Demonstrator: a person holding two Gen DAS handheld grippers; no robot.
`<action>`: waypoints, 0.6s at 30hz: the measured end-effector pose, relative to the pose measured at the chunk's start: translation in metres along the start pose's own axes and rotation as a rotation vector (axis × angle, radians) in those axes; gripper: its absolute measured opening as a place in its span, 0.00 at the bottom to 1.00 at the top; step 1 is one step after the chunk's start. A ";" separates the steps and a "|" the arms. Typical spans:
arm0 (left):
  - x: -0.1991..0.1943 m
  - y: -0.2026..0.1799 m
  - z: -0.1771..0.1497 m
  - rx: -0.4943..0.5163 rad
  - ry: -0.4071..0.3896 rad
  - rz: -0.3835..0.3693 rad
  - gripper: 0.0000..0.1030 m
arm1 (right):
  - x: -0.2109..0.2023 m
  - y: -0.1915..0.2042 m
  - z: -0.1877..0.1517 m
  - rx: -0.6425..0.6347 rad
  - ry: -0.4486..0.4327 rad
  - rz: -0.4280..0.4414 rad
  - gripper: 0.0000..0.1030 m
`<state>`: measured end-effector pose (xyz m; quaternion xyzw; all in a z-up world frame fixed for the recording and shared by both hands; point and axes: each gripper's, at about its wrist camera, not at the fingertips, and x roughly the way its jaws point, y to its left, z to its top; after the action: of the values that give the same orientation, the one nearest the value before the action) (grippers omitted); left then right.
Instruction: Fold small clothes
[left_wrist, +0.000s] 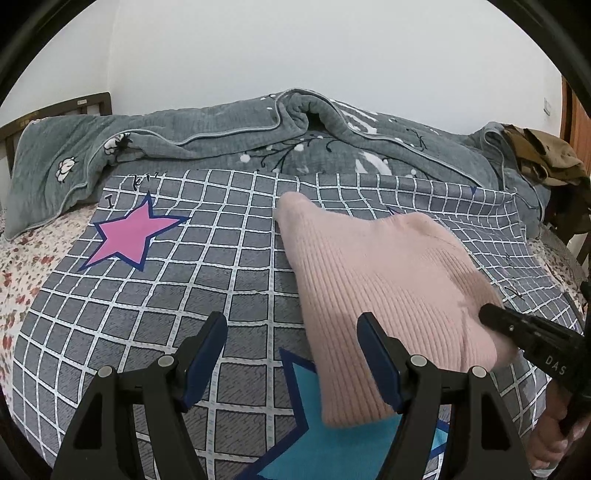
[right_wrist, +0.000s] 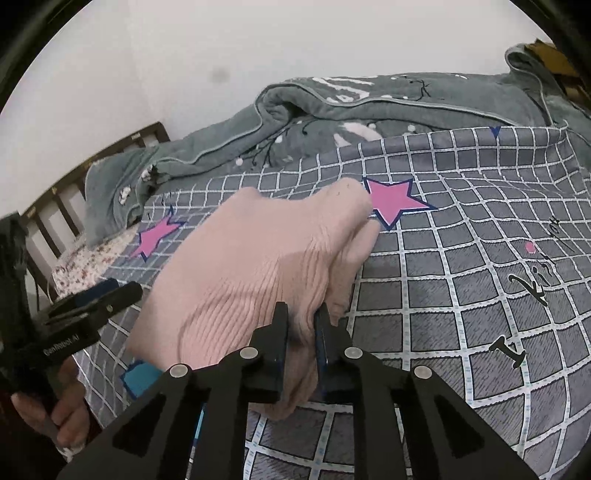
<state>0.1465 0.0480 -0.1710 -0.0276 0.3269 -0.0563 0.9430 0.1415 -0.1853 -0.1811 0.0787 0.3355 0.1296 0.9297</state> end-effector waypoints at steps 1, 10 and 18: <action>0.000 0.000 0.000 0.000 0.000 0.001 0.69 | -0.001 0.001 0.000 -0.008 -0.007 -0.006 0.10; 0.000 0.005 -0.004 -0.012 0.006 0.014 0.69 | -0.002 -0.001 0.002 -0.014 -0.012 0.002 0.09; 0.003 0.009 -0.012 -0.028 -0.001 0.036 0.69 | -0.002 0.000 0.003 -0.011 -0.009 0.014 0.12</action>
<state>0.1420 0.0561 -0.1831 -0.0347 0.3277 -0.0345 0.9435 0.1422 -0.1866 -0.1772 0.0765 0.3299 0.1376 0.9308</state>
